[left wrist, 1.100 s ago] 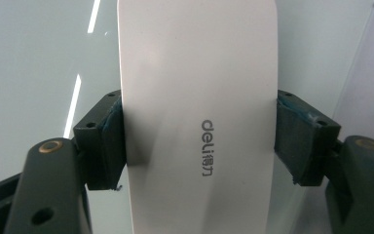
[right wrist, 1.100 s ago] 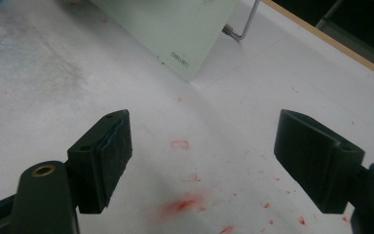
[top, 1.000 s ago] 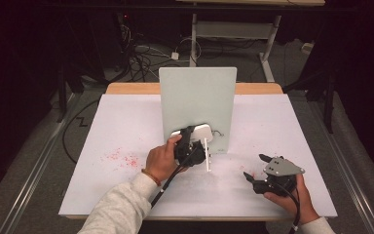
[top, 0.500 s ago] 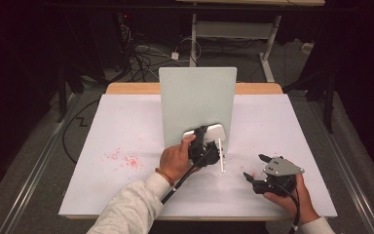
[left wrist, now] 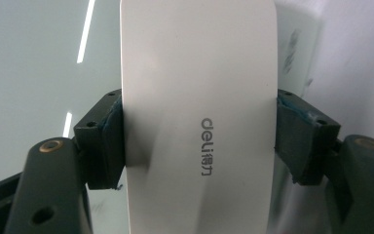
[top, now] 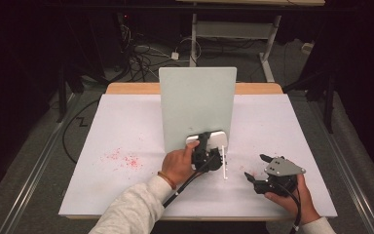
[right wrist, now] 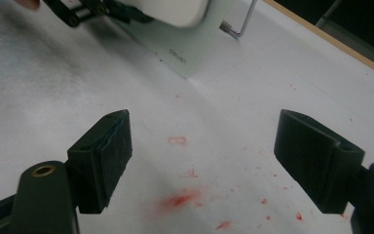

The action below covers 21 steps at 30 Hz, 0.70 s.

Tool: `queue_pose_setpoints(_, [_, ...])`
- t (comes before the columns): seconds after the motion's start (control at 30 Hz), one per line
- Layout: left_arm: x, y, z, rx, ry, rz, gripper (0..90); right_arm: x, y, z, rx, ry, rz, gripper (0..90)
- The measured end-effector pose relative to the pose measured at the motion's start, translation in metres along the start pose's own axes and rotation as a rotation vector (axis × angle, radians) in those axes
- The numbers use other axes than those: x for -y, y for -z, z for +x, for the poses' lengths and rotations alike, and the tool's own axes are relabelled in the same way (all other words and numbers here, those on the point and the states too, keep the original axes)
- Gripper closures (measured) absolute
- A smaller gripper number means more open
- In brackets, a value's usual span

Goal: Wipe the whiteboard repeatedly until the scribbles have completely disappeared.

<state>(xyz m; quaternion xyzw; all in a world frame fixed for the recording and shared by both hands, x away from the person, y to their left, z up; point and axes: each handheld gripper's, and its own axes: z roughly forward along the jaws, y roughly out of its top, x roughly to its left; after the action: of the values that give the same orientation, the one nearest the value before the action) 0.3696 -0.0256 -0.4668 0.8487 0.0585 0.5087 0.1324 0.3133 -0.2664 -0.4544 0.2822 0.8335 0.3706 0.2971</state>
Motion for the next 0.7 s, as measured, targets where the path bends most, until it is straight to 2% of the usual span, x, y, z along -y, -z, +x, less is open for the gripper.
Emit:
queue_pose_setpoints(0.07, [0.014, 0.004, 0.009, -0.006, 0.024, 0.002, 28.7, 0.0, 0.0, 0.0, 0.002, -0.005, 0.0, 22.3])
queue_pose_setpoints(0.1, [0.014, 0.004, 0.009, -0.006, 0.024, 0.002, 28.7, 0.0, 0.0, 0.0, 0.002, -0.005, 0.0, 22.3])
queue_pose_setpoints(0.2, [0.037, 0.01, 0.021, -0.018, 0.049, 0.017, 28.7, 0.0, 0.0, 0.0, 0.003, -0.001, -0.001, 22.3])
queue_pose_setpoints(0.23, [0.051, 0.013, 0.027, -0.023, 0.065, 0.025, 28.7, -0.001, 0.0, 0.001, -0.001, 0.002, 0.001, 22.3])
queue_pose_setpoints(0.27, [0.051, 0.013, 0.027, -0.023, 0.065, 0.025, 28.7, -0.001, -0.001, 0.001, 0.0, 0.002, 0.001, 22.3])
queue_pose_setpoints(0.33, [0.067, 0.017, 0.032, -0.033, 0.084, 0.042, 28.7, -0.001, -0.001, 0.002, -0.001, 0.002, 0.003, 22.3])
queue_pose_setpoints(0.37, [0.067, 0.017, 0.032, -0.033, 0.084, 0.042, 28.7, -0.001, -0.001, 0.002, -0.001, 0.002, 0.003, 22.3])
queue_pose_setpoints(0.43, [0.079, 0.019, 0.034, -0.036, 0.092, 0.056, 28.8, -0.001, -0.001, 0.003, 0.0, -0.002, 0.006, 22.3])
queue_pose_setpoints(0.57, [0.085, 0.02, 0.033, -0.041, 0.081, 0.071, 28.8, -0.001, -0.002, 0.004, -0.002, 0.007, 0.008, 22.3])
queue_pose_setpoints(0.7, [0.093, 0.021, 0.031, -0.038, 0.098, 0.073, 28.8, -0.001, -0.001, 0.003, 0.003, 0.004, 0.006, 22.3])
